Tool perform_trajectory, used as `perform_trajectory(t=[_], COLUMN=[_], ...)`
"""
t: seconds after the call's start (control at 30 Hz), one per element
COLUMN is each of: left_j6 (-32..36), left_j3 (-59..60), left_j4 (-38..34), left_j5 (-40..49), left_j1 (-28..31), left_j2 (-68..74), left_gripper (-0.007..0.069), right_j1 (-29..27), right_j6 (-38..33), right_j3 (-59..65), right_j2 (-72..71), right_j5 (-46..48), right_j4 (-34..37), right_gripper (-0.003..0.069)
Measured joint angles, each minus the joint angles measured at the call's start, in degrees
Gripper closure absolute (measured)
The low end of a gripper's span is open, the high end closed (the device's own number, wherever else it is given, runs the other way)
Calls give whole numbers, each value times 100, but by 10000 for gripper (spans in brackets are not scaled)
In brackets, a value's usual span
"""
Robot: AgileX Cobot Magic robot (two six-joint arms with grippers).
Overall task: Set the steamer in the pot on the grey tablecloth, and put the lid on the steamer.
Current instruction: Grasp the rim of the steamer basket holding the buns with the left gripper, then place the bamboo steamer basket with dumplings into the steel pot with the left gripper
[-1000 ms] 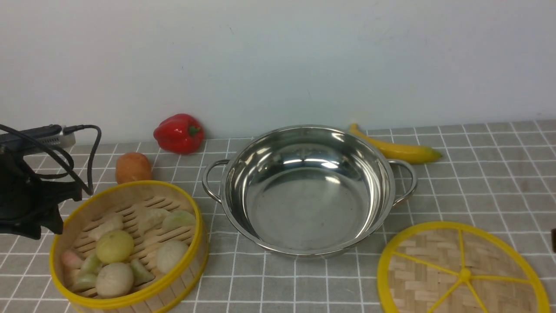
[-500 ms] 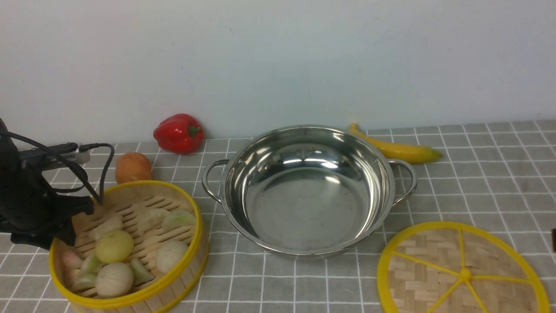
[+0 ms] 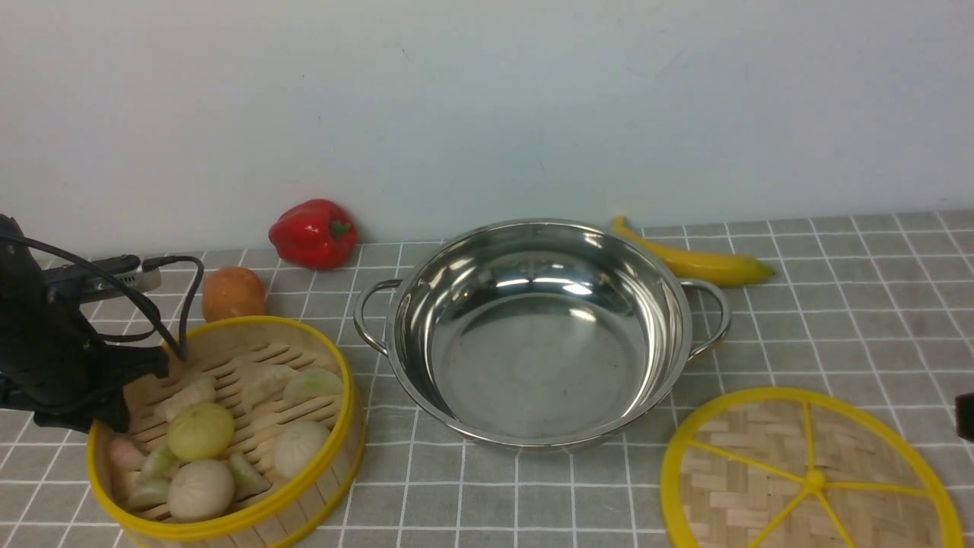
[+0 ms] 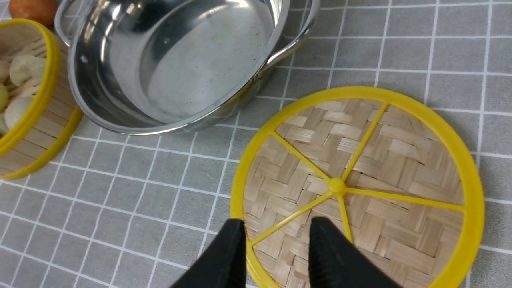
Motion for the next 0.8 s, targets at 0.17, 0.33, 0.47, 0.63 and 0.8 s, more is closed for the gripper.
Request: perform_trajectory(t=[0.17,0.33,0.47,0.63,0.8], left_j6=[-36,-47,-47,-47,0], left_j3=[0,0,-91,-427,-595], left_j4=[28,26,38,155,90], left_j5=[4,26,247,757,888], left_j1=[0,45,268,734,923], left_j2=[0,-27,-162,-368,-649], left_gripper=[589,590,590,583,581], right_j1=[0,0,0,0,0], right_j6=[0,0,0,0,0], right_j3=[0,0,0,0,0], right_j2=[0,0,0,0,0], right_j5=[0,72,134,194,212], right_j4=[90,127,131,131,131], right_gripper=[417,417,417,417,417])
